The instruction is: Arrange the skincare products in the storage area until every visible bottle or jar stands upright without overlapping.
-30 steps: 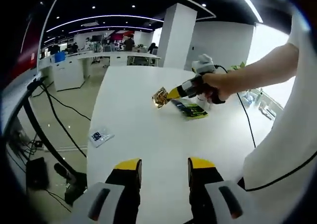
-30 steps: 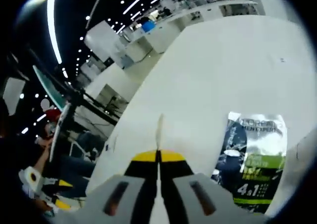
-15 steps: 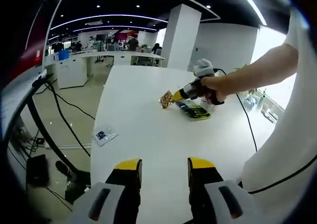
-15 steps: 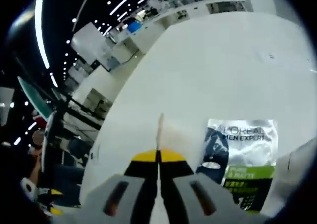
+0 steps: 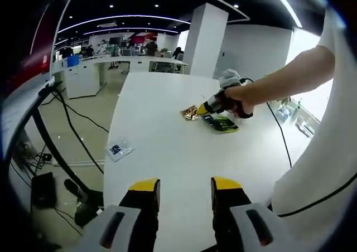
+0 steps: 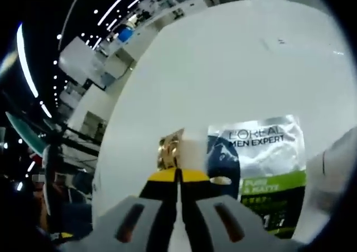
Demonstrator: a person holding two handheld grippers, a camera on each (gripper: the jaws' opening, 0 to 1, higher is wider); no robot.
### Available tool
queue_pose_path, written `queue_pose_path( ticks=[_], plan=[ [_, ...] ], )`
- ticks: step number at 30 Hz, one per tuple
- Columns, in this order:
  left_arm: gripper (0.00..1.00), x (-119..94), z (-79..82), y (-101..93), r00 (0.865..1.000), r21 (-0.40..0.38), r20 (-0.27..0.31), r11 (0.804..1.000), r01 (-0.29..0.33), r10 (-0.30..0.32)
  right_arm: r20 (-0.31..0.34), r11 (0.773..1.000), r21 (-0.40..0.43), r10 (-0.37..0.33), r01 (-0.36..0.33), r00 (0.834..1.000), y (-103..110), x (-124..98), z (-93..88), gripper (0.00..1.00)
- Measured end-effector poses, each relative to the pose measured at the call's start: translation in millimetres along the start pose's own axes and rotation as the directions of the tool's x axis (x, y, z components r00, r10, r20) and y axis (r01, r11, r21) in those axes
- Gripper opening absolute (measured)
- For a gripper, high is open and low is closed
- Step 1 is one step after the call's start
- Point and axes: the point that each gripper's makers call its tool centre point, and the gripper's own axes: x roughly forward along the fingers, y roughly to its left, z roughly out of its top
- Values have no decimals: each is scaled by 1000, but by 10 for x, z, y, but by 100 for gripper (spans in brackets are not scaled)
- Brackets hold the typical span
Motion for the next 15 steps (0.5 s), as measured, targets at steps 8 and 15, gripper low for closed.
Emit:
queue_pose_path(
  ticks=[8, 15],
  plan=[
    [37, -45, -29, 21, 1000, 1, -3, 1000, -13, 13, 12, 999, 38, -25, 25, 1000, -58, 22, -25, 4],
    [37, -77, -55, 11, 1000, 2, -8, 1000, -21, 21, 14, 999, -2, -49, 49, 999, -86, 46, -36, 6]
  ],
)
